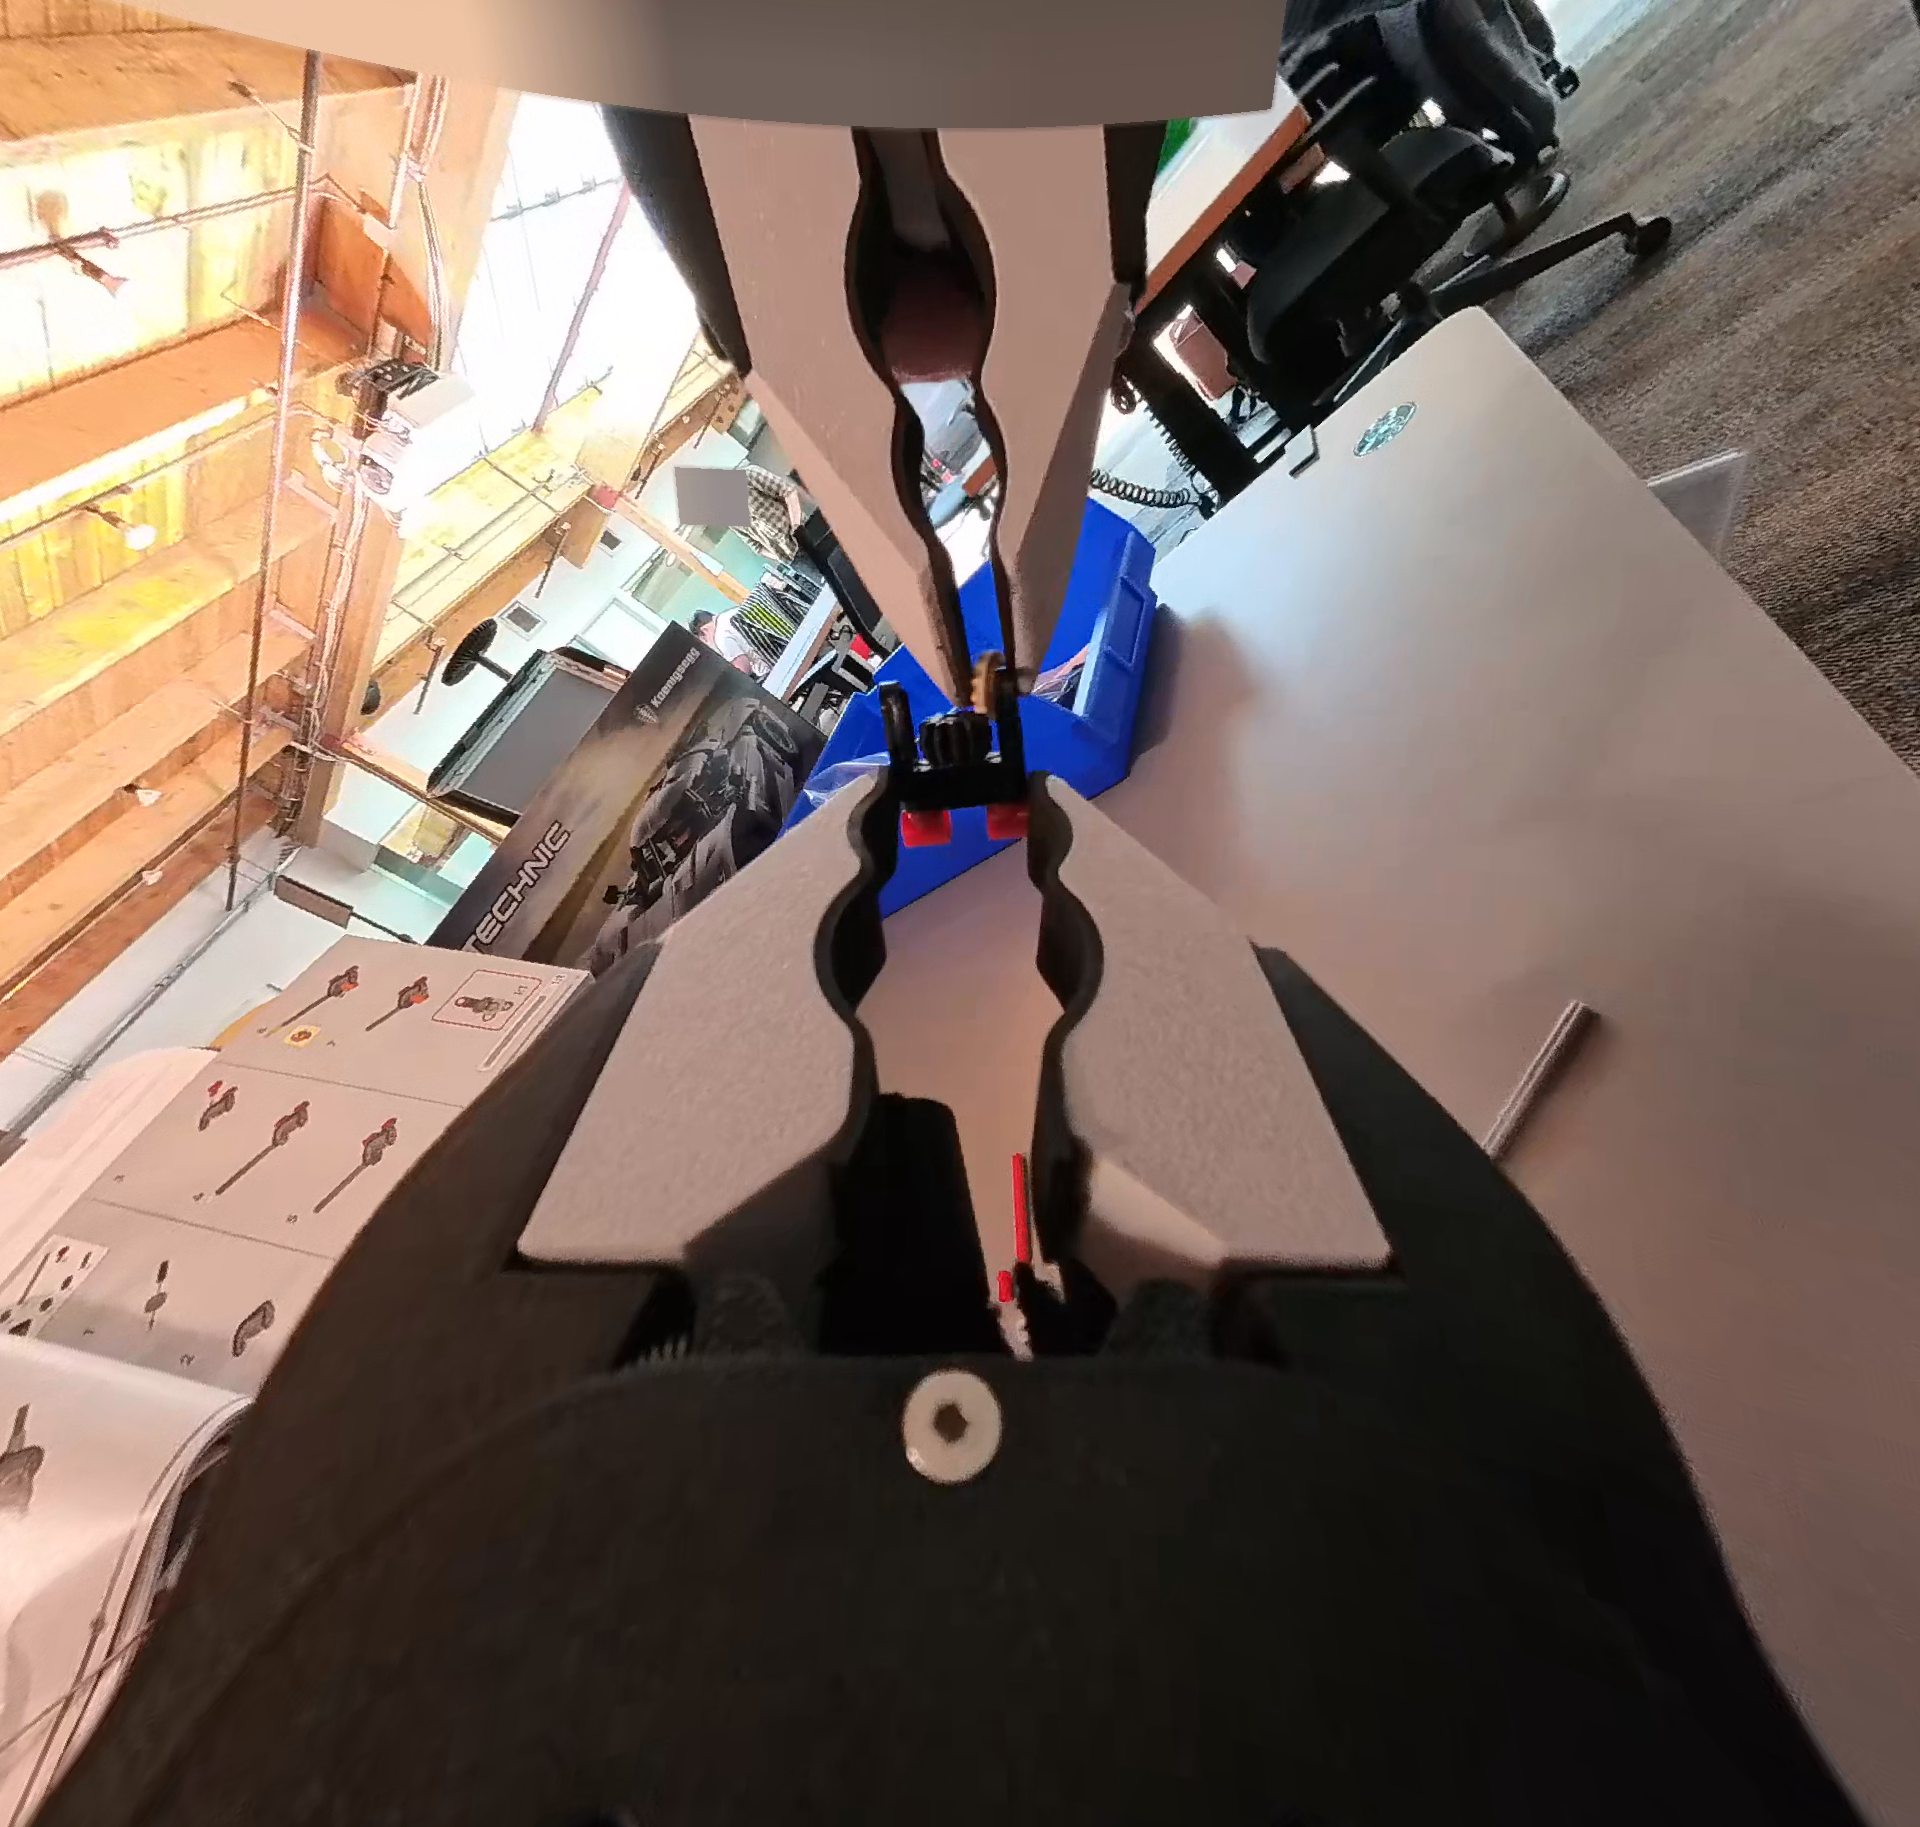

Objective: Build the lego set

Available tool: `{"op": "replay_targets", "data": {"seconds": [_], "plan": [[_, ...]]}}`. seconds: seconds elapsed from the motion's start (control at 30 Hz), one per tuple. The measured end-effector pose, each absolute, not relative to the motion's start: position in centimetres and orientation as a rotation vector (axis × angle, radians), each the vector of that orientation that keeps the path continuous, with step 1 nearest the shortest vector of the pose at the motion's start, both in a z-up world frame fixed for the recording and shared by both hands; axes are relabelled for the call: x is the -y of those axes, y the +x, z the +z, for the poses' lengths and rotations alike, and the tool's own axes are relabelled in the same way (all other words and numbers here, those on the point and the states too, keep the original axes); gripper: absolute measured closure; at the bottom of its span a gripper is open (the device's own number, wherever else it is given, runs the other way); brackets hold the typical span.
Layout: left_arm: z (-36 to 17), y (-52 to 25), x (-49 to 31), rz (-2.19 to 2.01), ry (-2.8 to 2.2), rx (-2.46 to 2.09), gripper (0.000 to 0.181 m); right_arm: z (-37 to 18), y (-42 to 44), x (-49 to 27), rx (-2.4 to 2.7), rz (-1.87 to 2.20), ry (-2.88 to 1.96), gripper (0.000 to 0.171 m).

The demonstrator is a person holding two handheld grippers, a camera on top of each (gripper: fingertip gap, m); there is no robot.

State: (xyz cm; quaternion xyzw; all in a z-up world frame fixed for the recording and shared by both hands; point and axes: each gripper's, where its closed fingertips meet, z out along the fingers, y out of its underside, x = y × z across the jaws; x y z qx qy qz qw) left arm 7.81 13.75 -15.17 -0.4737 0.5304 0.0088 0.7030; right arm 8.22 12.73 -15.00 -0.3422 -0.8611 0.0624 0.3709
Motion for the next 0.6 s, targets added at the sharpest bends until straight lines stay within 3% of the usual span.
{"op": "replay_targets", "data": {"seconds": [0.03,0.6], "plan": [[-15.17,7.81,-13.79,0.024,-1.053,-1.179,0.157,-15.01,8.23,-12.77,2.213,0.147,-0.885,0.167],[-15.33,7.94,-14.08,0.029,-1.063,-1.167,0.158,-14.39,8.29,-13.18,2.213,0.074,-0.917,0.17]]}}
